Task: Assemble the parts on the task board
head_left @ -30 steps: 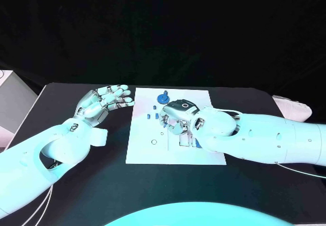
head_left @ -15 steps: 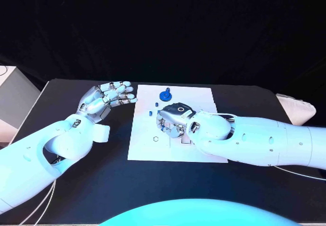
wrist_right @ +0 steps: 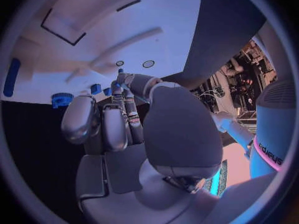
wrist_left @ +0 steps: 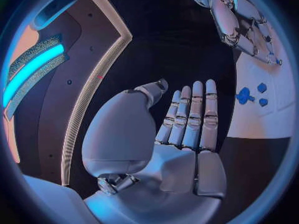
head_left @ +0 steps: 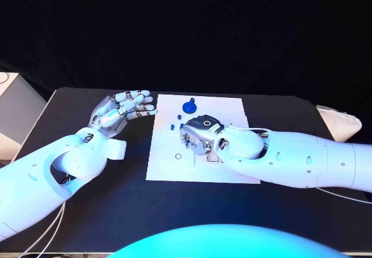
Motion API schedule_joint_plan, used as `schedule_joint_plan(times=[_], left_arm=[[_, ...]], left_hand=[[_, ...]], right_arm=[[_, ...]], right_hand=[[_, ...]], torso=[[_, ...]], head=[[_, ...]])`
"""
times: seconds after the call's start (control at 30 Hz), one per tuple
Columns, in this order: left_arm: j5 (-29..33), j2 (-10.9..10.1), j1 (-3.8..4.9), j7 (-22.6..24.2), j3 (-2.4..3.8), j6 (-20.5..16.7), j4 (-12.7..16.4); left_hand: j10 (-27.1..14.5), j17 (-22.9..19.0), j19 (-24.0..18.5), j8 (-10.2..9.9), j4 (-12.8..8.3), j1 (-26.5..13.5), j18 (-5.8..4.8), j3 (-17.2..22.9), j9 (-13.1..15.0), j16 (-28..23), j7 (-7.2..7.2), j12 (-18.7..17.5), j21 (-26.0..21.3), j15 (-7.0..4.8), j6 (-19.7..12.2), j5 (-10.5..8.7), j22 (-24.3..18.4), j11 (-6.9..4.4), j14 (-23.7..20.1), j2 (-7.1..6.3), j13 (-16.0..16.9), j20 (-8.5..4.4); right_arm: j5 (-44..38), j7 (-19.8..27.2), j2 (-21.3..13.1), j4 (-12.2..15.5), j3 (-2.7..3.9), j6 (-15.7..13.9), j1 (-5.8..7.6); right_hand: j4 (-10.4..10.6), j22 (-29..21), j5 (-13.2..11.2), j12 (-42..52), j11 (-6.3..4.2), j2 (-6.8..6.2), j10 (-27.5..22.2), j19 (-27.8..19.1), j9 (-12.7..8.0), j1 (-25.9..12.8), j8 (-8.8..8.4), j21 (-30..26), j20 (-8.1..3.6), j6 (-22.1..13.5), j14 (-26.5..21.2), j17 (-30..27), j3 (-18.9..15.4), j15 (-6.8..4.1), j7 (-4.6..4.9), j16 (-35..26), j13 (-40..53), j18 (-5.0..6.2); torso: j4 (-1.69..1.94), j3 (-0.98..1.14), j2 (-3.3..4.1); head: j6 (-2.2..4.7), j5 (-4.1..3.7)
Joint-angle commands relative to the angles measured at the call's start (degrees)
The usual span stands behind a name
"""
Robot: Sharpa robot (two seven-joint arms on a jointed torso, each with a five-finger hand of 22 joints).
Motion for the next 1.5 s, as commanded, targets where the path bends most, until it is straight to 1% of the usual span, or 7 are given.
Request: schedule_joint_plan(times=[0.03,0.37,0.4,0.57,0.7,0.97,1.5], left_arm=[[0.0,0.2,-0.02,0.3,0.04,0.7,0.0],[0.0,0.2,-0.02,0.3,0.04,0.7,0.0],[0.0,0.2,-0.02,0.3,0.04,0.7,0.0],[0.0,0.2,-0.02,0.3,0.04,0.8,0.0],[0.0,0.2,-0.02,0.3,0.04,0.8,-0.1],[0.0,0.2,-0.02,0.3,0.04,0.8,-0.2],[0.0,0.2,-0.02,0.3,0.04,0.8,-0.3]], left_hand=[[-0.1,0.1,0.3,0.2,0.1,0.3,0.74,-0.2,-0.1,-0.3,0.90,0.0,-0.2,-0.04,-0.1,-0.20,-0.1,0.41,0.2,0.31,0.1,-0.03],[-0.1,0.1,0.3,0.2,0.1,0.3,0.74,-0.2,-0.1,-0.3,0.90,0.0,-0.2,-0.04,-0.1,-0.20,-0.1,0.41,0.2,0.31,0.1,-0.03],[-0.1,0.1,0.3,0.2,0.1,0.3,0.74,-0.2,-0.1,-0.3,0.90,0.0,-0.2,-0.04,-0.1,-0.20,-0.1,0.41,0.2,0.31,0.1,-0.03],[-0.1,0.1,0.3,0.2,0.1,0.3,0.74,-0.2,-0.1,-0.3,0.90,0.0,-0.2,-0.04,-0.1,-0.20,-0.1,0.41,0.2,0.31,0.1,-0.03],[-0.1,0.1,0.3,0.2,0.1,0.3,0.74,-0.2,-0.1,-0.3,0.90,0.0,-0.2,-0.04,-0.1,-0.20,-0.1,0.41,0.2,0.31,0.1,-0.03],[-0.1,0.1,0.3,0.2,0.1,0.3,0.74,-0.2,-0.1,-0.3,0.90,0.0,-0.2,-0.04,-0.1,-0.20,-0.1,0.41,0.2,0.31,0.1,-0.03],[-0.2,0.3,0.4,0.4,0.2,0.3,0.72,-0.4,-0.1,-0.5,0.92,0.0,-0.4,-0.02,-0.2,-0.20,-0.2,0.44,0.3,0.37,0.1,-0.03]], right_arm=[[-2.1,-0.4,0.0,0.0,0.01,0.6,-0.06],[-2.4,-0.4,0.2,-0.2,0.00,0.9,-0.28],[-2.4,-0.4,0.2,-0.3,0.00,1.0,-0.32],[-2.7,-0.4,0.4,-0.7,-0.02,1.1,-0.51],[-2.9,-0.3,0.5,-1.0,-0.04,1.3,-0.71],[-3.1,-0.3,0.6,-1.1,-0.07,1.5,-0.97],[-3.4,-0.4,0.9,-1.4,-0.12,2.0,-1.36]], right_hand=[[-0.2,0.1,0.4,0.7,-3.10,0.49,4.3,-0.1,0.1,-0.2,0.06,0.1,-0.33,0.2,2.1,0.0,0.2,-0.37,-0.01,0.2,1.9,-0.96],[-0.2,0.1,0.4,0.7,-3.10,0.49,4.3,-0.1,0.1,-0.2,0.06,0.1,-0.33,0.2,2.1,0.0,0.2,-0.37,-0.01,0.2,1.9,-0.96],[-0.2,0.1,0.4,0.7,-3.10,0.49,4.3,-0.1,0.1,-0.2,0.06,0.1,-0.33,0.2,2.1,0.0,0.2,-0.37,-0.01,0.2,1.9,-0.96],[-0.2,0.1,0.4,0.7,-3.10,0.49,4.3,-0.1,0.1,-0.2,0.06,0.1,-0.33,0.2,2.1,0.0,0.2,-0.37,-0.01,0.2,1.9,-0.96],[-0.2,0.2,0.4,0.6,-3.11,0.49,4.3,0.0,0.1,-0.3,0.05,0.2,-0.35,0.3,2.2,0.0,0.2,-0.38,-0.02,0.2,2.0,-1.00],[-0.2,0.2,0.4,0.6,-3.11,0.49,4.3,0.0,0.1,-0.3,0.05,0.2,-0.35,0.3,2.2,0.0,0.2,-0.38,-0.02,0.2,2.0,-1.00],[-0.2,0.2,0.4,0.6,-3.11,0.49,4.3,0.0,0.1,-0.3,0.05,0.2,-0.35,0.3,2.2,0.0,0.2,-0.38,-0.02,0.2,2.0,-1.00]], torso=[[0.03,-0.02,-0.03],[-0.03,0.00,-0.01],[0.03,-0.02,-0.01],[0.04,-0.04,-0.05],[0.03,0.00,-0.02],[0.01,0.00,-0.03],[-0.01,-0.01,-0.03]], head=[[-0.11,0.10],[-0.40,0.21],[-0.47,0.23],[-0.64,0.30],[-0.76,0.39],[-0.94,0.50],[-0.94,0.60]])
